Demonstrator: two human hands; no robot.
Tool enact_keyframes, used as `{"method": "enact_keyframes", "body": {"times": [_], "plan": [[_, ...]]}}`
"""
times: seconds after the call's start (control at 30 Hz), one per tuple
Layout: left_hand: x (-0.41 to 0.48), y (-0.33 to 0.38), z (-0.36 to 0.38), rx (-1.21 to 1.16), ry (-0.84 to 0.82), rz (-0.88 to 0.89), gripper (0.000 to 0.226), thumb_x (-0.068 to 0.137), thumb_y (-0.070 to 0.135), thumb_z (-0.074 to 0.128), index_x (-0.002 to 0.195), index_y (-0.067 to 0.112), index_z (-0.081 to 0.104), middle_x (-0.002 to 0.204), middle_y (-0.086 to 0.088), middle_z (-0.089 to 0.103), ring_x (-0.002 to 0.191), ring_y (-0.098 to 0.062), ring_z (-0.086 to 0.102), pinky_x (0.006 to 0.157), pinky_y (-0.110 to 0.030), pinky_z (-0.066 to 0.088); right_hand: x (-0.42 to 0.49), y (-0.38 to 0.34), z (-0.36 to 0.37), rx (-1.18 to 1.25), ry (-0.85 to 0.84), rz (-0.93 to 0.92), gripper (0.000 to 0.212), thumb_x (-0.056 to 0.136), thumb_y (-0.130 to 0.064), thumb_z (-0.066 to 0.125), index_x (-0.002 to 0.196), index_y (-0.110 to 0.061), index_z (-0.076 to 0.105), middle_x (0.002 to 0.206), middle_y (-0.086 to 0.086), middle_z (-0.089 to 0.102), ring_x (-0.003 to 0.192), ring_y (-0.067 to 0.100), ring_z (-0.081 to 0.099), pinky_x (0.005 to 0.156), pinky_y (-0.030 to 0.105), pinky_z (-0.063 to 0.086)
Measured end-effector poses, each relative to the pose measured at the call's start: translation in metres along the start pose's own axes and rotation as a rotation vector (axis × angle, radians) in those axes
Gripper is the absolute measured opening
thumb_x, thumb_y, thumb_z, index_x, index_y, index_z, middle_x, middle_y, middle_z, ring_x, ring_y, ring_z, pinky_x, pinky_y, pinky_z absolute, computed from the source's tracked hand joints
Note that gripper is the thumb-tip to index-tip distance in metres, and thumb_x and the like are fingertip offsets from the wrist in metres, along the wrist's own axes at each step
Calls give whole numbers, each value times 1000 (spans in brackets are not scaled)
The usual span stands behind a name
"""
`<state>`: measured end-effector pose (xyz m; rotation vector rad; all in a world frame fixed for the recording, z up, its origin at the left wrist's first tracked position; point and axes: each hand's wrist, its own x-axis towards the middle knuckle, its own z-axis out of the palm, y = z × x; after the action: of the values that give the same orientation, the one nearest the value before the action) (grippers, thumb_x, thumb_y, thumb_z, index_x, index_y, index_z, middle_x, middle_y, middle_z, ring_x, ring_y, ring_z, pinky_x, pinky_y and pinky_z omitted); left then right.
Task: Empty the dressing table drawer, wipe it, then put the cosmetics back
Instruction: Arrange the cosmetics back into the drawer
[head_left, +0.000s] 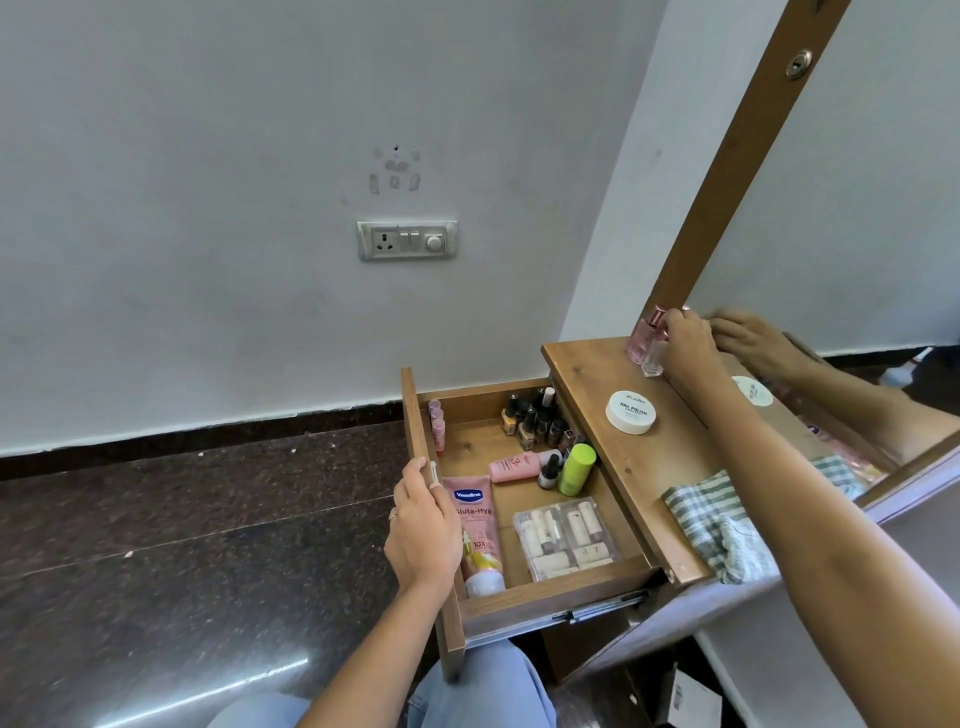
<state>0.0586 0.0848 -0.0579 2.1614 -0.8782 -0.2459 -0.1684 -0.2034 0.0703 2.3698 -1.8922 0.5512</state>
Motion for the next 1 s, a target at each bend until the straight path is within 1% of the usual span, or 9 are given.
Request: {"method": "enact_keyframes", "body": {"times": [0.1,0.27,0.33,0.53,0.63,0.73,0.87,0.93,1.0], "plan": [[0,0,0,-2,2,0,38,99,28,44,136,23,40,123,-4,59,88,-18,64,56,-25,46,2,0,4,104,-52,64,21,84,4,55,104,2,59,111,25,57,104,39,52,81,41,44],[0,0,-1,-3,1,-6,37,99,27,43,136,22,41,123,-4,60,87,-17,64,55,-24,40,0,2,6,189,-84,82,20,78,0,68,96,-1,60,99,21,64,88,34,59,64,33,42],[0,0,-1,-1,3,-4,37,99,27,44,136,22,41,122,-4,60,86,-17,64,55,-24,40,0,3,6,179,-99,90,22,77,-1,70,96,-2,61,98,20,64,87,33,59,65,35,44],[-1,1,-1,-1,9,-1,36,99,27,44,135,22,42,120,-4,60,87,-18,64,54,-24,39,-2,6,4,144,-74,118,16,78,-3,65,94,-1,61,97,22,64,90,37,60,74,41,52],[0,1,-1,1,10,0,36,99,28,44,135,22,42,121,-5,60,87,-19,64,54,-25,41,-4,6,1,163,-58,115,13,78,-5,64,91,-3,61,94,20,65,86,36,60,71,41,53],[0,1,-1,8,9,1,36,100,28,43,135,22,41,122,-5,60,88,-20,64,55,-26,42,-11,-9,-10,190,-20,53,14,81,-12,67,90,-4,61,89,14,66,79,26,60,66,35,49],[0,1,-1,2,6,-3,36,99,27,43,135,22,41,121,-5,60,87,-21,65,55,-28,45,-37,-48,-38,301,42,-91,22,81,-19,72,96,-5,62,85,4,65,75,13,58,68,24,47],[0,0,0,6,8,0,36,99,27,44,135,22,41,119,-5,61,85,-20,65,54,-26,44,-57,-70,-48,334,-43,-135,21,82,-23,73,95,-13,61,83,-2,62,74,10,58,60,15,43],[0,0,1,4,8,3,36,99,27,44,135,22,41,119,-6,61,85,-21,65,54,-26,42,-77,-90,-47,341,-173,-199,21,81,-25,74,94,-18,59,79,-7,59,70,5,57,54,9,38]]}}
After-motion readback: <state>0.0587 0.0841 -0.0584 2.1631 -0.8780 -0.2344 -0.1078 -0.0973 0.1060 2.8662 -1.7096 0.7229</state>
